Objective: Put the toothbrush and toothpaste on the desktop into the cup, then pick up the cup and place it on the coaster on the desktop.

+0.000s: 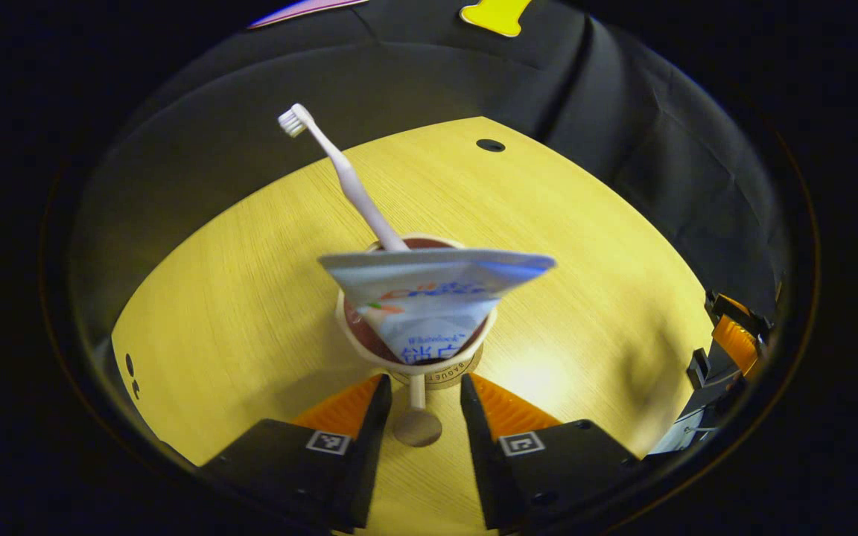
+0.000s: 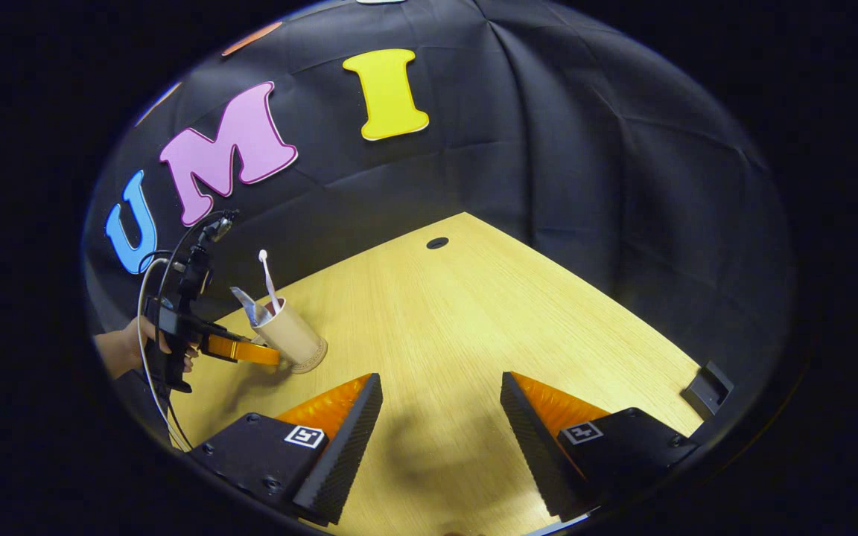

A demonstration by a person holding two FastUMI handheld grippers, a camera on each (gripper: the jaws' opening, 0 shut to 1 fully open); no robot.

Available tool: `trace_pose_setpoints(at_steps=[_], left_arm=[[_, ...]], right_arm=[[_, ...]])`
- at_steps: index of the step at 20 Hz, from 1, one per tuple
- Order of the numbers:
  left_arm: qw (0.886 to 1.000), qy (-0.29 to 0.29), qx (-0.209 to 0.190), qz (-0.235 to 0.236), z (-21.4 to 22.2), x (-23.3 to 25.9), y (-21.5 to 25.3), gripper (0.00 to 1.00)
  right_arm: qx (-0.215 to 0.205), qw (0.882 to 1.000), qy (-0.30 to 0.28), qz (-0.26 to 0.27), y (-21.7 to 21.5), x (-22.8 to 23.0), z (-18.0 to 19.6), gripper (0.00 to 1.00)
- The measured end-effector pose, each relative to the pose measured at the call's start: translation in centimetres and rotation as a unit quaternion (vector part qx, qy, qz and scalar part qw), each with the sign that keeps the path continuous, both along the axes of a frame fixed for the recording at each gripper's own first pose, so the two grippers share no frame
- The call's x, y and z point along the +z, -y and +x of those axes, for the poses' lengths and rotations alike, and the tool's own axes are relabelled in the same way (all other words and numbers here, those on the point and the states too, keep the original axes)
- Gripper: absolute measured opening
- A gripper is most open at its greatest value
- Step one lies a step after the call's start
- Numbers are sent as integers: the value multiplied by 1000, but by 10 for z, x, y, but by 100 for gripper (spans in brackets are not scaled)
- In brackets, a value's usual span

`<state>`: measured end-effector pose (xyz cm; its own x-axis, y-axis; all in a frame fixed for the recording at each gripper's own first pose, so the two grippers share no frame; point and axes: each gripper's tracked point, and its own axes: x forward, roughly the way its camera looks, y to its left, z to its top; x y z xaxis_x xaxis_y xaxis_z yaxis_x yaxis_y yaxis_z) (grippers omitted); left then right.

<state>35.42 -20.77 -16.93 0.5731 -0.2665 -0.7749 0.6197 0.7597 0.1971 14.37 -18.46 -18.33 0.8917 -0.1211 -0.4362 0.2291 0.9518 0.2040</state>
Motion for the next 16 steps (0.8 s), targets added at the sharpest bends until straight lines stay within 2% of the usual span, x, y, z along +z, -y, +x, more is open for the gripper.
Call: trace_pose_setpoints(at_steps=[1,2,4,7,13,14,15,16], left_arm=[[1000,6,3,-5,-2,5,-1,71],[1000,8,2,-17,-5,8,-1,75],[999,15,10,-34,-13,19,-4,99],[998,24,23,-61,-29,37,-12,98],[990,86,45,-104,-69,75,-49,98],[988,95,49,-113,-77,82,-56,93],[986,104,53,-123,-86,88,-64,98],[983,115,59,-130,-94,93,-74,98]], right_arm=[[4,1000,1,0,-1,0,0,98],[9,1000,2,0,-2,1,0,98],[20,1000,6,3,-10,1,-6,98],[37,999,12,1,-26,6,-6,98],[79,996,30,-6,-65,28,-1,98],[86,996,33,-8,-73,33,0,98],[92,995,36,-10,-81,37,-1,98],[98,994,40,-13,-90,43,-1,98]])
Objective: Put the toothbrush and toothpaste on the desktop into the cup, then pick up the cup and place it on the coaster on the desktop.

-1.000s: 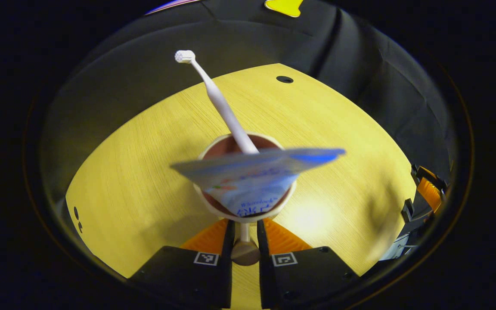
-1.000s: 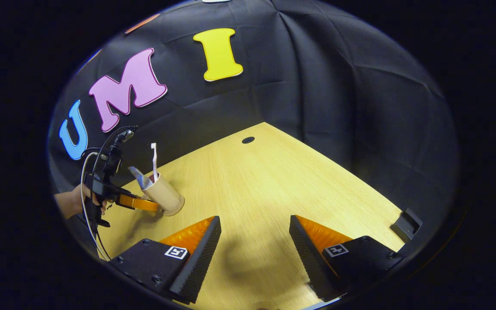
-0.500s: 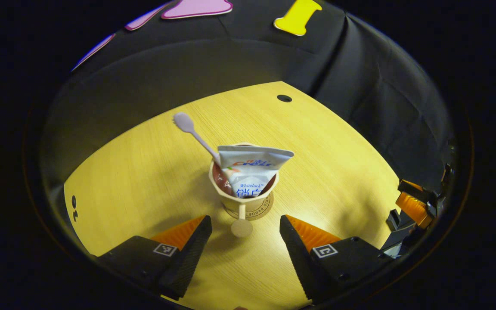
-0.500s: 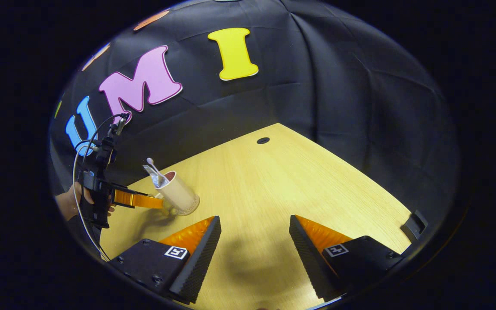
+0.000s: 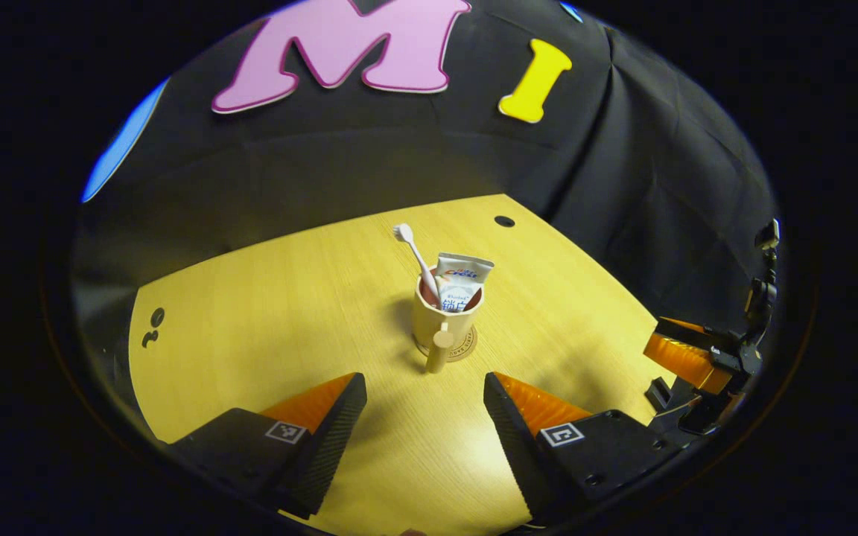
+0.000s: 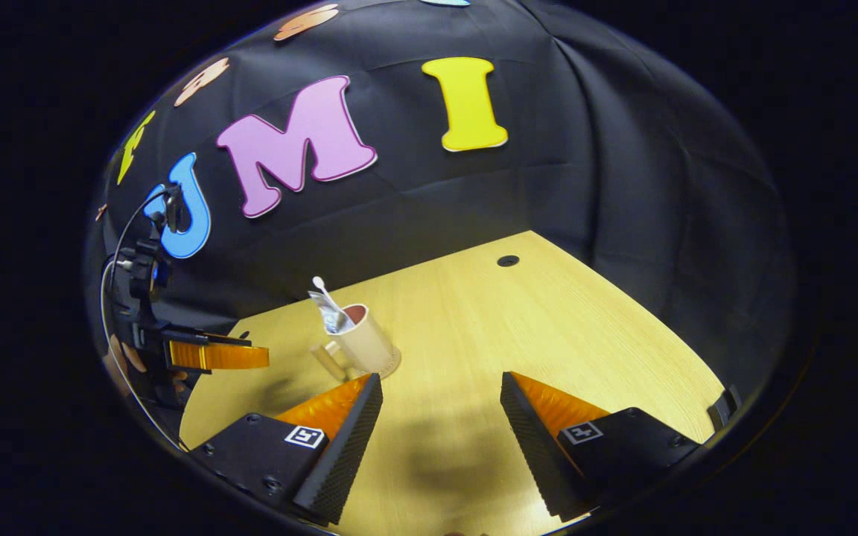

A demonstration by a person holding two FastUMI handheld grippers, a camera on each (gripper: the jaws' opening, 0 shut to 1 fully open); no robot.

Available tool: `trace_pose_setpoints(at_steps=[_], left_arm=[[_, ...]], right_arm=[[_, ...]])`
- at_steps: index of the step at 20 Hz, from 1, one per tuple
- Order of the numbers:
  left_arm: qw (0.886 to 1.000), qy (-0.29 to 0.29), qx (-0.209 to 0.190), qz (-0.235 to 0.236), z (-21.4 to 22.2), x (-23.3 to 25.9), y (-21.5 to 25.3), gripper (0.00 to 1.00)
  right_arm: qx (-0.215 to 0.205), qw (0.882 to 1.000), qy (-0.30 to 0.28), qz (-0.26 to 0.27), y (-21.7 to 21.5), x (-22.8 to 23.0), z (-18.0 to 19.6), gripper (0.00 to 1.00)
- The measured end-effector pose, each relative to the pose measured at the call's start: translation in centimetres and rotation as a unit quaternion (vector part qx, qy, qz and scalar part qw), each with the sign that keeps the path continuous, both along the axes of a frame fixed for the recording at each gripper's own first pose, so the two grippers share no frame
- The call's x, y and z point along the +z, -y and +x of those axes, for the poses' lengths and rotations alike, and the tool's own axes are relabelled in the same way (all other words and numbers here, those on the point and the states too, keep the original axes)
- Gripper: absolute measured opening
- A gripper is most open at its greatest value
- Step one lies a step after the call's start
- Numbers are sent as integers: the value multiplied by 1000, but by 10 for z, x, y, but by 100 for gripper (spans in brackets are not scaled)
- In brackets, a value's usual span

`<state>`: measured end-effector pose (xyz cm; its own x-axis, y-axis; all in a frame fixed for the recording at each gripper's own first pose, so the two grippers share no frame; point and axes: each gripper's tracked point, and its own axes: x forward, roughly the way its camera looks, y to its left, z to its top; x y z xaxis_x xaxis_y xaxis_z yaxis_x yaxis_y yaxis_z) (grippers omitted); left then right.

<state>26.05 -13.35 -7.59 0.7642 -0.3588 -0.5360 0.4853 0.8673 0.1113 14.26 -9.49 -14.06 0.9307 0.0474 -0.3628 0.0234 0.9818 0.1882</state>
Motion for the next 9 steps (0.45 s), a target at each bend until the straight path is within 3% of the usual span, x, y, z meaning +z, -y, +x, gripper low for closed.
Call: trace_pose_setpoints(at_steps=[6,9], left_arm=[[996,22,54,-67,-59,27,-61,98],[991,59,96,-73,-83,38,-100,98]], right_arm=[[25,999,21,-6,-56,32,-7,98],[38,999,32,-3,-87,46,-19,98]])
